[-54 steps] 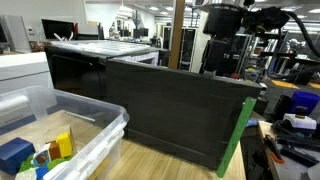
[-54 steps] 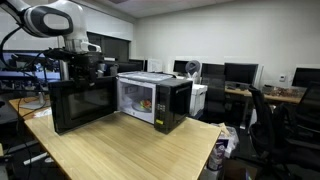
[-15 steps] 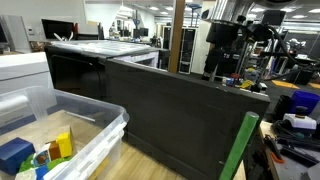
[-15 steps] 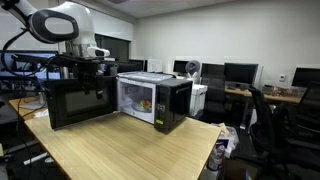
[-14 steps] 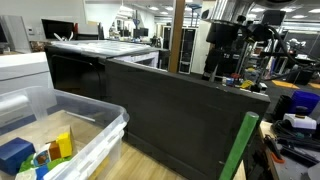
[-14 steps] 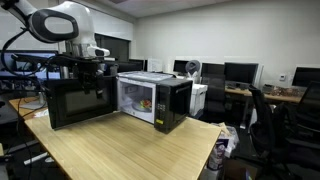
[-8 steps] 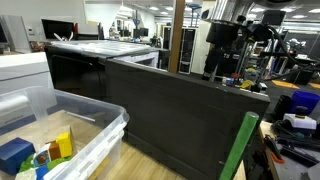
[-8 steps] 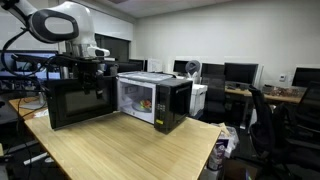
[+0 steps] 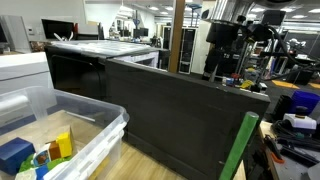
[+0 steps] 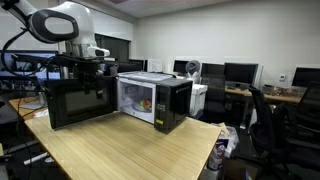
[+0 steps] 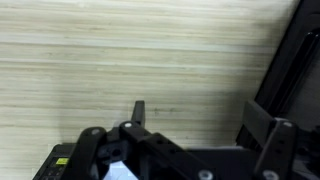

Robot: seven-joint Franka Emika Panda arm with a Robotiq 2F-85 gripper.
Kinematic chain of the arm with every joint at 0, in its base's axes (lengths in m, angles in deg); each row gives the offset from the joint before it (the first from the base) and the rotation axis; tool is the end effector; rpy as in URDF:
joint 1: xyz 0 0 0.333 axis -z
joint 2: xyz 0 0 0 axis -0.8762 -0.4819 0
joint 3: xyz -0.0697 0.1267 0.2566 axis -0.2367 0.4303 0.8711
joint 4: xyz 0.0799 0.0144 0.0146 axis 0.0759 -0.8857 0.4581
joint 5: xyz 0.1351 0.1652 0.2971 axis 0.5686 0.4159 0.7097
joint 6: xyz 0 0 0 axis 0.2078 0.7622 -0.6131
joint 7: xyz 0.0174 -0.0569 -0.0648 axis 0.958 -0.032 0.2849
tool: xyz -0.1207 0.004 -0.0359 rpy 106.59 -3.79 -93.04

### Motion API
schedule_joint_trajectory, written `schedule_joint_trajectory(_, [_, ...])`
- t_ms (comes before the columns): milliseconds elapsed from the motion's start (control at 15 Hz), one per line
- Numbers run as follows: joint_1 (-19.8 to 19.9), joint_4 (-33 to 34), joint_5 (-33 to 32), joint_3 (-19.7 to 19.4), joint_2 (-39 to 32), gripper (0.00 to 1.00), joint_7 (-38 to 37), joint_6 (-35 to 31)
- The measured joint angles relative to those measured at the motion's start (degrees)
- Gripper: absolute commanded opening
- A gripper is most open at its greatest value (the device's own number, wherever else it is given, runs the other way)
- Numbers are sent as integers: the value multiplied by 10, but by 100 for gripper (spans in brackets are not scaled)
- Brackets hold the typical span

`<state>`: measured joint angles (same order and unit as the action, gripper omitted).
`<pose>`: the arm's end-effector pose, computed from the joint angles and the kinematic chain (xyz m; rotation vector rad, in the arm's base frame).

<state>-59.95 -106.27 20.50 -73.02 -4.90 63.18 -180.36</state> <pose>0.3800 -0.0337 0.3537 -3.1121 -0.0945 -0.2024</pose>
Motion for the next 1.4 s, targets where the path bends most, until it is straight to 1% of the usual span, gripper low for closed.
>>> schedule_joint_trajectory(67, [0,-2,0,-1,0,100,0,-10])
schedule_joint_trajectory(200, [-1,-18,0,-1,-6,100,0,-62])
schedule_joint_trajectory(333, [-4,-53,1,-5,-28,100,0,-152])
schedule_joint_trajectory(400, [-8,-61,3,-8,-49,100,0,-198])
schedule_joint_trajectory(667, [-28,-58,31,-22,-156,100,0,-388])
schedule_joint_trajectory(800, [-57,-58,58,-34,-208,100,1,-474])
schedule_joint_trajectory(867, [-77,-57,67,-36,-246,100,-2,-529])
schedule_joint_trajectory(933, [-75,-57,65,-27,-265,100,-10,-555])
schedule_joint_trajectory(1000, [-76,-57,58,-17,-296,100,-25,-599])
schedule_joint_trajectory(1067, [-74,-56,49,-12,-319,100,-37,-630])
schedule_joint_trajectory(1133, [-73,-51,46,-10,-335,100,-41,-630])
schedule_joint_trajectory(1333, [-60,-30,39,-10,-332,100,-41,-610])
schedule_joint_trajectory(1400, [-52,-28,25,-9,-330,100,-45,-609])
